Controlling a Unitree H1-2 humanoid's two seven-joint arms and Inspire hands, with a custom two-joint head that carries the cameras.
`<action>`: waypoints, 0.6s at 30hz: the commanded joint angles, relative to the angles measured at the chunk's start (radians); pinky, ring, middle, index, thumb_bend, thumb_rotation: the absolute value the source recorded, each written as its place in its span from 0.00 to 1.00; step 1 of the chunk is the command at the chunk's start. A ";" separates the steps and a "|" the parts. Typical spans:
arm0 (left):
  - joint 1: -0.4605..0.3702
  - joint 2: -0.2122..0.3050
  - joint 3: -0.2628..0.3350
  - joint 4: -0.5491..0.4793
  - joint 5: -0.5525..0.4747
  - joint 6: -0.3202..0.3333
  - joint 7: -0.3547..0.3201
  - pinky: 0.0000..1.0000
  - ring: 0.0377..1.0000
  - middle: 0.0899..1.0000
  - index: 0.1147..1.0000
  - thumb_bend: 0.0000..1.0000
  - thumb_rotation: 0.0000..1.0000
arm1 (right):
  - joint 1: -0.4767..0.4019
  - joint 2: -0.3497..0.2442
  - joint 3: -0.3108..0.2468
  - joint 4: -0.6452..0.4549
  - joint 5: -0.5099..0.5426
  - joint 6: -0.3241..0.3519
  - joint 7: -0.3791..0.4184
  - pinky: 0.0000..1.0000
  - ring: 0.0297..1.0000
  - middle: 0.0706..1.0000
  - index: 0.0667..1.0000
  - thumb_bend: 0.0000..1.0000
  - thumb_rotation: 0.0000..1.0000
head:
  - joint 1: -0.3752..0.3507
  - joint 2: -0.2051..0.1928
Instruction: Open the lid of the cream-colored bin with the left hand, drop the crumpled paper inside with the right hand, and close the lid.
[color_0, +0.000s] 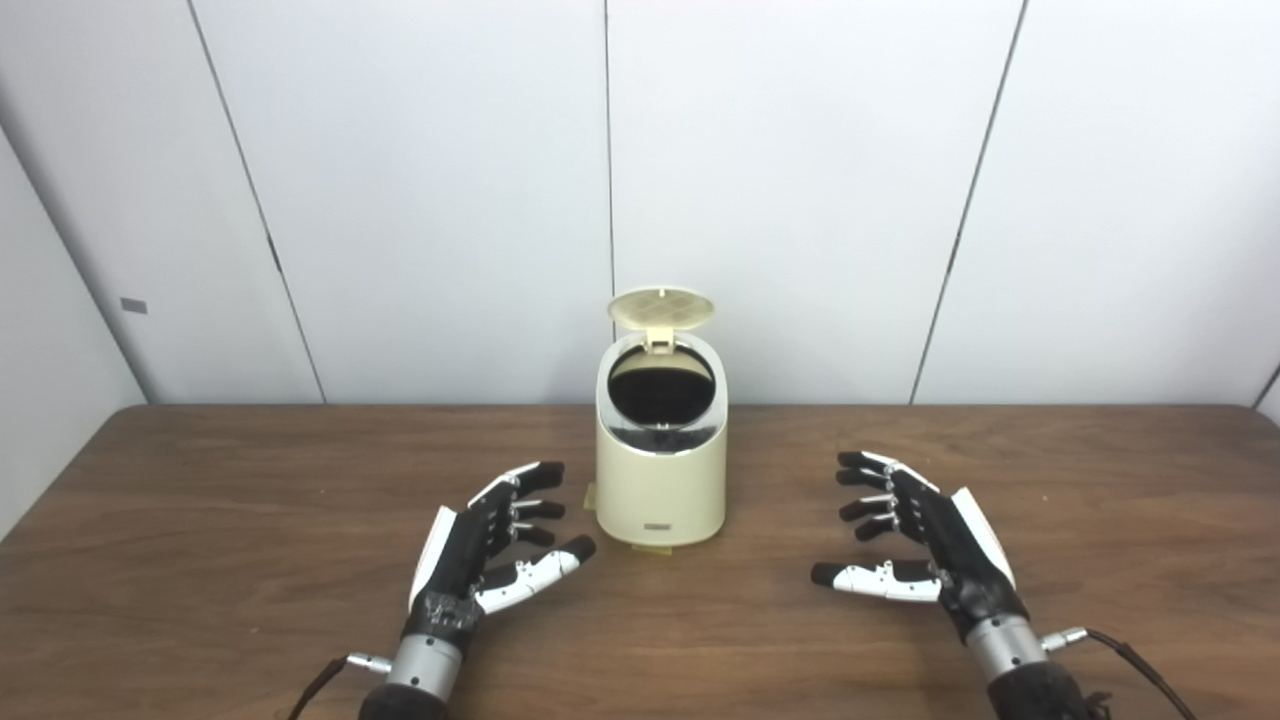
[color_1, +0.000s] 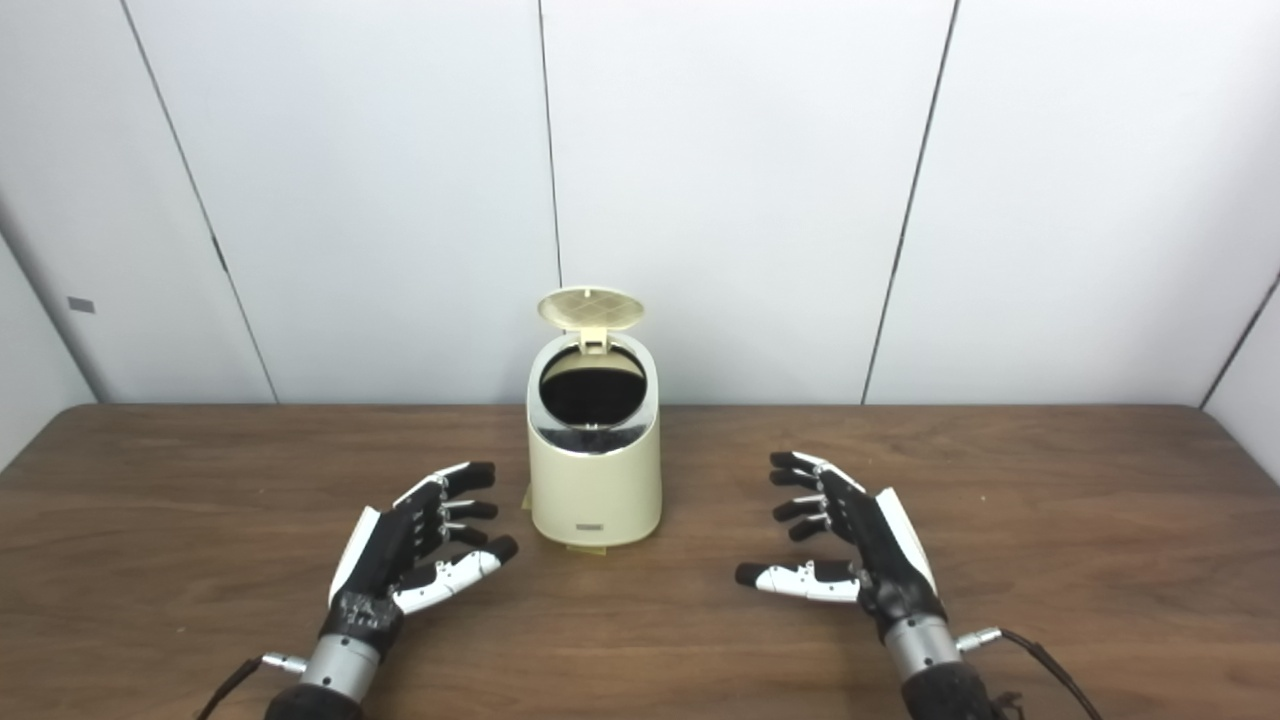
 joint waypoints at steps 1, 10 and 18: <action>-0.115 0.043 0.006 -0.082 0.029 0.013 -0.003 0.72 0.82 0.87 0.88 0.85 0.39 | -0.022 -0.003 -0.011 -0.024 0.011 -0.051 -0.016 0.56 0.64 0.76 0.79 0.84 0.19 | 0.003 -0.001; -0.336 0.126 -0.026 -0.130 0.060 0.163 -0.078 0.69 0.90 0.93 0.91 0.89 0.31 | -0.012 0.015 -0.011 -0.016 0.027 -0.056 -0.024 0.57 0.65 0.77 0.79 0.83 0.17 | 0.004 -0.010; -0.465 0.133 -0.065 -0.077 0.111 0.205 -0.101 0.72 0.91 0.95 0.92 0.95 0.33 | -0.012 0.019 -0.001 -0.006 0.021 -0.066 -0.023 0.57 0.65 0.77 0.79 0.82 0.13 | -0.008 -0.012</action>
